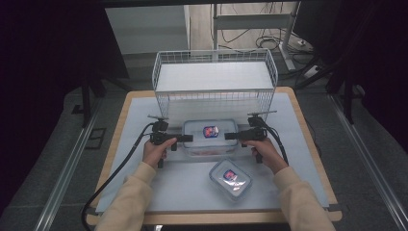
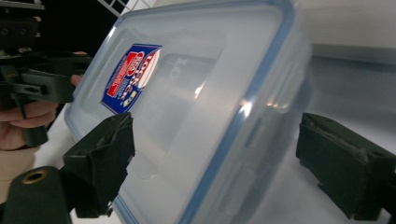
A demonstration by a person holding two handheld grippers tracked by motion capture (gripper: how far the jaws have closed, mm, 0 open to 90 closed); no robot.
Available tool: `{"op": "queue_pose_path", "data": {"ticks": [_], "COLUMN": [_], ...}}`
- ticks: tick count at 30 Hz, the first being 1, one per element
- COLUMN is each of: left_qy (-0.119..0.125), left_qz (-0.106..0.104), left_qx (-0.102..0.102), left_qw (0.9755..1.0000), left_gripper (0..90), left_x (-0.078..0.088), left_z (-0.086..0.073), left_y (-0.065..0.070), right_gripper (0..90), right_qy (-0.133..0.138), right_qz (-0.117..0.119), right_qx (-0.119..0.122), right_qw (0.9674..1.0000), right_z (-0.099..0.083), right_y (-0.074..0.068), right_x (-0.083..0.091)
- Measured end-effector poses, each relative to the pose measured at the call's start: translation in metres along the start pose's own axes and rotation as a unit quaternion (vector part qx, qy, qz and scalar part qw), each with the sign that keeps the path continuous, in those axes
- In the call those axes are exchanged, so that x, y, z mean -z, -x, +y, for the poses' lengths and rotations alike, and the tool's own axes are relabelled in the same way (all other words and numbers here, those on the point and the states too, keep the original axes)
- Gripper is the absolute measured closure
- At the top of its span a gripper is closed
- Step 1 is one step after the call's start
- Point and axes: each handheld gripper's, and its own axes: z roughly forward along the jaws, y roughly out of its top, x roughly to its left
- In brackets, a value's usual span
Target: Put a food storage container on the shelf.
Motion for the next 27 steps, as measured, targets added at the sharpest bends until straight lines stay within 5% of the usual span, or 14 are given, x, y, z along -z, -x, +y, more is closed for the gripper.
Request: {"op": "queue_pose_path", "data": {"ticks": [14,27], "left_qy": [0.005,0.020], "left_qz": [-0.023,-0.018], "left_qx": [0.028,0.011], "left_qw": [0.9993,0.9996], "left_gripper": [32.2,43.3], "left_x": [0.000,0.012], "left_z": [-0.006,-0.015], "left_y": [-0.002,0.009], "right_gripper": [31.5,41.3], "right_qy": [0.002,0.013], "right_qz": [0.034,0.040], "right_qx": [-0.040,-0.020], "right_qw": [0.9986,0.9989], "right_z": [-0.005,-0.013], "right_y": [0.006,-0.001], "right_x": [0.012,0.026]}}
